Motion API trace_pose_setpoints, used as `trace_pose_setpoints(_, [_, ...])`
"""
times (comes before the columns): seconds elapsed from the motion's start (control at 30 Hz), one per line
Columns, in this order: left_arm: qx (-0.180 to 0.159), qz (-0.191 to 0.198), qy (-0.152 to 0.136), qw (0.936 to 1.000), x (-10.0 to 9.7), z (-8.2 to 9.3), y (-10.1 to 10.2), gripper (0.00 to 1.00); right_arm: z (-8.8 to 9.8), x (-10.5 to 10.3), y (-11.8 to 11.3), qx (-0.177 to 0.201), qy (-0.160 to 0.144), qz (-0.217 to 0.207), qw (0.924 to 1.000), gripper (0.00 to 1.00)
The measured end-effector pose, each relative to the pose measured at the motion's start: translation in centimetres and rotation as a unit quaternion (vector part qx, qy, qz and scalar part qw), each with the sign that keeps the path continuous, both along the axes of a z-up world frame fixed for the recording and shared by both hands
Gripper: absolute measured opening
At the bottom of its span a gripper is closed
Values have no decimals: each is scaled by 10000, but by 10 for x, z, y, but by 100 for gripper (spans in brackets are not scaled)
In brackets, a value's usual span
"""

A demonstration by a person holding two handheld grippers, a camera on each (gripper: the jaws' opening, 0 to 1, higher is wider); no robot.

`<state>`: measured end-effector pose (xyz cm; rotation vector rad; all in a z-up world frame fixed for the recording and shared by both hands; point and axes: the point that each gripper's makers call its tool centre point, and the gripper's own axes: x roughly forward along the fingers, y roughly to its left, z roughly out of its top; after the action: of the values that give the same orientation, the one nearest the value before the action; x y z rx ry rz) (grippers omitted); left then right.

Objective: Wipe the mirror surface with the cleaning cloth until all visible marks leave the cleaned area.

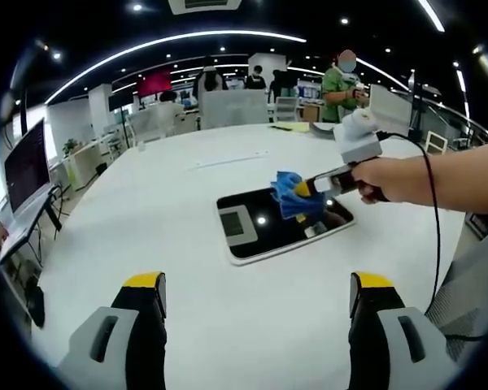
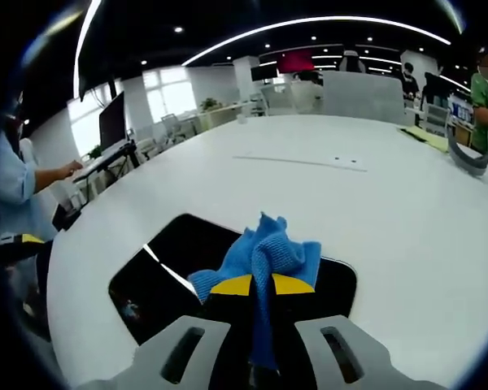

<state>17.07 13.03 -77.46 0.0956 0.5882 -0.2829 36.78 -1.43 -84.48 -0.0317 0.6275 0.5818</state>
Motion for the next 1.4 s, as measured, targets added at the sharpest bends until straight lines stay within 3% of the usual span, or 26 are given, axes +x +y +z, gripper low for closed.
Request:
trace_pose_setpoints(0.57, [52, 1, -51, 10000, 0, 3, 1, 94, 1, -38, 7, 16, 27, 286, 9996, 3])
trace_pose_setpoints(1.4, [37, -14, -73, 10000, 5, 0, 1, 94, 1, -60, 13, 69, 68, 550, 9984, 3])
